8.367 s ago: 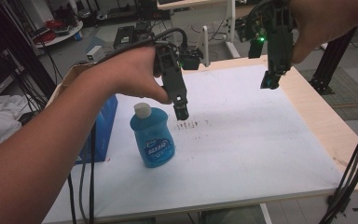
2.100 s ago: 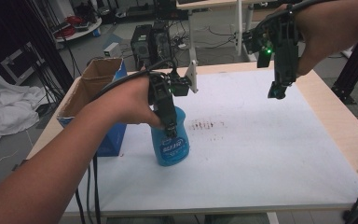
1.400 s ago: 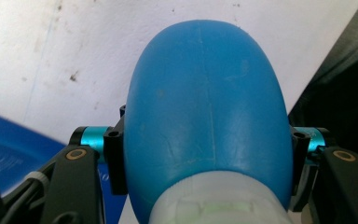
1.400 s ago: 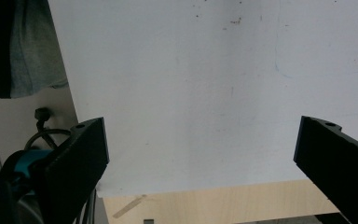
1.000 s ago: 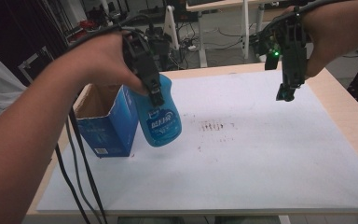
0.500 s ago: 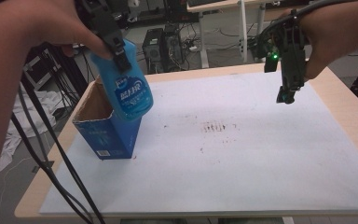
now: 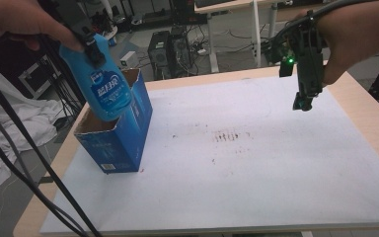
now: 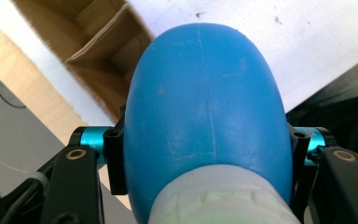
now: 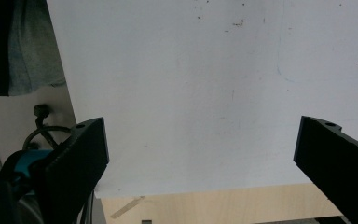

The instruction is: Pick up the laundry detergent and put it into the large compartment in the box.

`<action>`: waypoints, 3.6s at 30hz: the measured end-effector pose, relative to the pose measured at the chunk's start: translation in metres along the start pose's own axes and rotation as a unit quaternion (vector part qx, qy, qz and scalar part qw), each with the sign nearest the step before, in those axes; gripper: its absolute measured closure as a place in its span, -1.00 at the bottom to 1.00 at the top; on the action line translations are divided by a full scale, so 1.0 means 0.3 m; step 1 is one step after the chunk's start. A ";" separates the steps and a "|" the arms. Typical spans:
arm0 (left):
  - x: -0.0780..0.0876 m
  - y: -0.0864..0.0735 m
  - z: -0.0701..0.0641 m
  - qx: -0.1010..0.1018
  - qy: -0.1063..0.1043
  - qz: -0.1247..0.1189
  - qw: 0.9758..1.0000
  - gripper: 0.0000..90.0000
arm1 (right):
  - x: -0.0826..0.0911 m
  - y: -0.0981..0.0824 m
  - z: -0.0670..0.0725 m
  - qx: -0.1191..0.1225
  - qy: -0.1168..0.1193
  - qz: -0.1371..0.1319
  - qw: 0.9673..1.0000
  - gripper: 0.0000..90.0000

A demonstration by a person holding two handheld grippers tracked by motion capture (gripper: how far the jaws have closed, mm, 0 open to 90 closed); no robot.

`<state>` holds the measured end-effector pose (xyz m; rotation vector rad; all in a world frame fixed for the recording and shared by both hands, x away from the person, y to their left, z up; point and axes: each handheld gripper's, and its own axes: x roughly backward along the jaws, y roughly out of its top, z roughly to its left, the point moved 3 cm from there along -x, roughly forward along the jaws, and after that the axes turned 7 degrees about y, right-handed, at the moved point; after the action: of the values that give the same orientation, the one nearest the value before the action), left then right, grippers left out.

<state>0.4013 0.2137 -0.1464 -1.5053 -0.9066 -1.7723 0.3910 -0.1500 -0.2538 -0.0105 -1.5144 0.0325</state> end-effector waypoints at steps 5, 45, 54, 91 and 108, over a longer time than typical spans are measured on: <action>-0.004 -0.020 0.062 0.025 0.007 0.004 1.000 -0.16 | 0.002 -0.006 -0.001 -0.005 -0.001 0.002 1.000 -0.95; -0.519 -0.013 0.108 -0.106 -0.002 0.046 0.993 -0.16 | -0.024 0.000 -0.026 -0.012 0.007 0.006 1.000 -0.95; -0.591 -0.027 0.105 -0.130 -0.005 0.056 0.990 -0.16 | -0.033 -0.002 -0.030 -0.015 0.010 0.007 1.000 -0.95; -0.590 -0.031 0.094 -0.133 -0.007 0.066 0.989 -0.31 | -0.032 -0.010 -0.023 -0.016 0.006 0.004 1.000 -0.95; -0.508 -0.045 0.092 -0.126 0.005 0.053 0.991 -0.51 | -0.027 -0.011 -0.008 -0.019 0.003 0.000 1.000 -0.95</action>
<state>0.4275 0.2492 -0.2954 -1.6664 -0.6029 -1.8686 0.3931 -0.1535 -0.2620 -0.0410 -1.5079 0.0047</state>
